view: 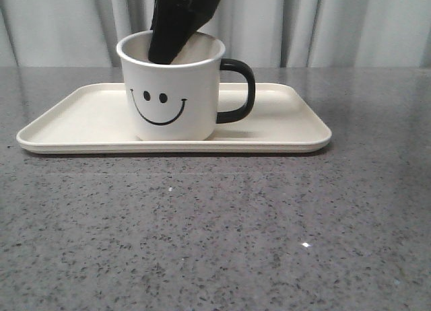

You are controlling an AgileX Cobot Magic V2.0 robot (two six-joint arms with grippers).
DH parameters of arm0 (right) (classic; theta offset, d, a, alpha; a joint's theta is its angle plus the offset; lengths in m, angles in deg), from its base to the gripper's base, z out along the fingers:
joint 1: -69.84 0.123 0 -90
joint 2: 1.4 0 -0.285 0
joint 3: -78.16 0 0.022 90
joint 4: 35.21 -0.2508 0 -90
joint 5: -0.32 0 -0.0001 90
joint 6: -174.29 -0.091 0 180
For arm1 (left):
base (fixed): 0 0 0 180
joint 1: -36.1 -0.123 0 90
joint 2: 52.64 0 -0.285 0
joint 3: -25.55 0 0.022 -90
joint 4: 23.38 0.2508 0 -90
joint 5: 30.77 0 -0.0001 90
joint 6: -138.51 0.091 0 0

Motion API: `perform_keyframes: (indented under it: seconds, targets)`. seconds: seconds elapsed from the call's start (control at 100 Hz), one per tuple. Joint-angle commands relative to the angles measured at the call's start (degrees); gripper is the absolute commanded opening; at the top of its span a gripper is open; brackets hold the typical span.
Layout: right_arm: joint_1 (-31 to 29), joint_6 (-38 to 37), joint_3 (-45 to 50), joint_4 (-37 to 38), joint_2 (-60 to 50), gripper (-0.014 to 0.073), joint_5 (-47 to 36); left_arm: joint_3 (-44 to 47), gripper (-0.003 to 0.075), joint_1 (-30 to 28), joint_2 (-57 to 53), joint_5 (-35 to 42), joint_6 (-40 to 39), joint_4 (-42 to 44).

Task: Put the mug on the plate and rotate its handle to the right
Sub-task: 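Lower the rotated mug back onto the tray with the right gripper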

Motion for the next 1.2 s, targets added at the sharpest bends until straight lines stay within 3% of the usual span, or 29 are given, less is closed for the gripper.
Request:
perform_keyframes:
  seconds: [0.0, 0.76, 1.19]
  targets:
    - [-0.3, 0.75, -1.77, -1.79, -2.6, -0.0111, 2.64, -1.18, -0.002, -0.14, 0.16, 2.83, -0.7, 0.37]
    - [-0.3, 0.69, -1.77, -1.85, -2.55, -0.0108, 1.68, -1.18, -0.002, -0.14, 0.16, 2.72, -0.7, -1.08]
    - [-0.3, 0.69, -1.77, -1.85, -2.55, 0.002, 1.5, -1.18, -0.002, -0.14, 0.16, 2.72, -0.7, -1.08]
